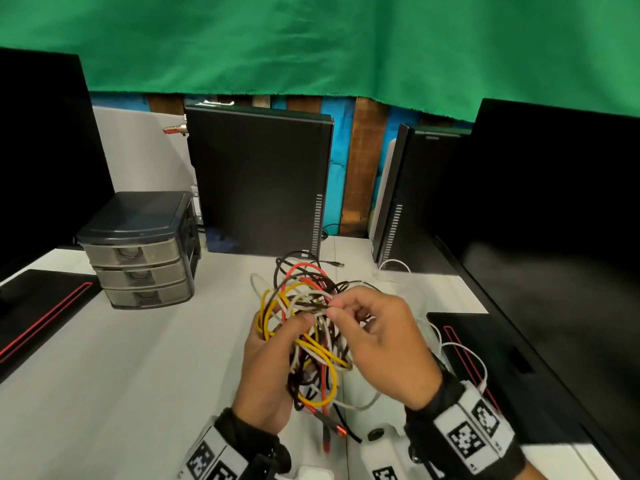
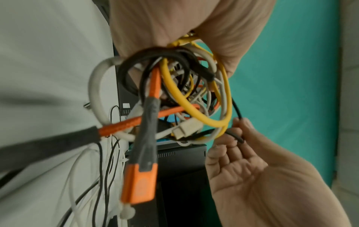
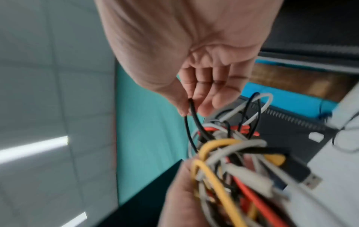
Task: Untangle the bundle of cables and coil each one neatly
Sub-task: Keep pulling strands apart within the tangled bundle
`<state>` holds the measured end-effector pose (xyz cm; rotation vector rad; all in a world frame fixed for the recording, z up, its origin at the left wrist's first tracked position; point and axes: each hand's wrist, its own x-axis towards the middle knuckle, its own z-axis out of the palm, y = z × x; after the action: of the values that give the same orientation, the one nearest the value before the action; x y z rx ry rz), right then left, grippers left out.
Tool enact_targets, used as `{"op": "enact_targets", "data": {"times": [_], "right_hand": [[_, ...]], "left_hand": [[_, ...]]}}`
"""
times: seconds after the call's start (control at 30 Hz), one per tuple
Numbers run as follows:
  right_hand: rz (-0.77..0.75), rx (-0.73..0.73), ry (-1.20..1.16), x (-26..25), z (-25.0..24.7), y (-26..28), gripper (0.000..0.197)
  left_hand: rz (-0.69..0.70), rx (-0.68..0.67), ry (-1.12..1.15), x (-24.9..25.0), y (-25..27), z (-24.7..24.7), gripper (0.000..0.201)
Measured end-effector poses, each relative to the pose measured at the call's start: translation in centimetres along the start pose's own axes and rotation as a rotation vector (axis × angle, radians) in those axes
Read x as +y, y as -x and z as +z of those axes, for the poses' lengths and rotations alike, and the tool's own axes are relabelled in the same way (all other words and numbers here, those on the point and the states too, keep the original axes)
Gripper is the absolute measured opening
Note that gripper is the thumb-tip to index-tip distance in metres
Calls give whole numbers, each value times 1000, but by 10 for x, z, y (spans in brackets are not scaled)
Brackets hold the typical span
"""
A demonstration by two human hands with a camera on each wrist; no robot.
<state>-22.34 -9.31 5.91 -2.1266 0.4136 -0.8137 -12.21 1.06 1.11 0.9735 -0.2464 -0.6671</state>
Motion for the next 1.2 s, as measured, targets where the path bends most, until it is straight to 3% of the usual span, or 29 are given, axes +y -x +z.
{"op": "enact_targets", "data": {"times": [0.13, 0.27, 0.4, 0.5, 0.6, 0.7, 0.8, 0.9, 1.0, 1.07, 1.2], "right_hand": [[98, -111, -408, -6, -19, -7, 6], [51, -373, -628, -11, -30, -6, 6], [217, -473, -528, -15, -33, -6, 42], [348, -461, -290, -18, -33, -8, 48], [278, -428, -217, -20, -27, -6, 33], [104, -346, -204, -18, -22, -1, 29], [-18, -395, -289, -25, -38, -1, 29], [-91, -373, -445, -30, -69, -5, 27], [-27, -199, -402, -20, -86, -14, 23], [66, -99, -282, -12, -81, -19, 9], [64, -58, 207, -12, -48, -11, 49]], "left_hand": [[-18, 98, 78, 5, -12, -8, 38], [-109, 139, 196, 17, -27, -20, 36], [85, 195, 40, 24, -20, -14, 37], [287, 154, -256, 25, -2, 0, 38], [354, 74, -384, 21, 9, 11, 39], [347, 134, -336, 17, 5, 15, 37], [206, 309, -53, 19, -21, -4, 39], [120, 397, 176, 29, -45, -36, 36], [219, 459, 128, 34, -45, -46, 46], [298, 399, 2, 33, -35, -33, 51], [383, 283, -193, 22, -9, 4, 47]]}}
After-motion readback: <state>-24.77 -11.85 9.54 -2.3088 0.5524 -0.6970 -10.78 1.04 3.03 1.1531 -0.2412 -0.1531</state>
